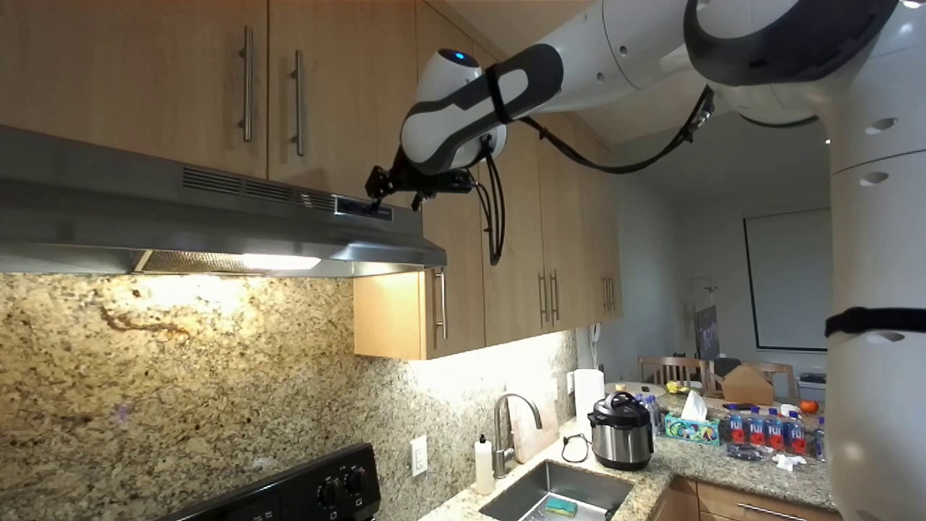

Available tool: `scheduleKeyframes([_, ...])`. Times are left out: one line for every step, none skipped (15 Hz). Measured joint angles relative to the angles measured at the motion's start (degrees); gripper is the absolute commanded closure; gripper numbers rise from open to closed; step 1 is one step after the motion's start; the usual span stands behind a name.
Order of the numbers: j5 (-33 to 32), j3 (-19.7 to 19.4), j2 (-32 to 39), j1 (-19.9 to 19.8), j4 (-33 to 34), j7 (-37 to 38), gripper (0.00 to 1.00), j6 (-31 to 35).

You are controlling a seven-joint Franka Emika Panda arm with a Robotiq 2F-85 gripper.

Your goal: Switch off the stove light

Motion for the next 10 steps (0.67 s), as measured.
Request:
scheduleKeyframes([0.0,0.3,0.3,0.1,0.6,0.7,0.0,0.0])
scheduleKeyframes([0.0,0.5,0.7,0.2,1.2,1.3,0.0,0.0])
scheduleKeyframes([0.0,0.7,1.3,0.3,2.0,1.9,0.0,-0.1])
scheduleKeyframes([0.0,0.8,2.0,0.3,2.8,2.5,0.0,-0.2])
scheduleKeyframes([0.0,0.9,2.8,0.3,3.8,3.1,0.0,-0.5])
scheduleKeyframes([0.0,0.8,3.8,0.3,4.8,3.7,0.0,-1.0])
scheduleKeyframes([0.0,0.7,4.9,0.3,5.9,4.3,0.0,-1.9])
scheduleKeyframes([0.0,0.6,5.8,0.3,7.0,4.7,0.0,-2.8])
scheduleKeyframes([0.0,0.3,6.8,0.4,8.0,4.9,0.0,-3.6])
scheduleKeyframes([0.0,-0.1,7.6,0.5,9.1,5.0,0.0,-4.5])
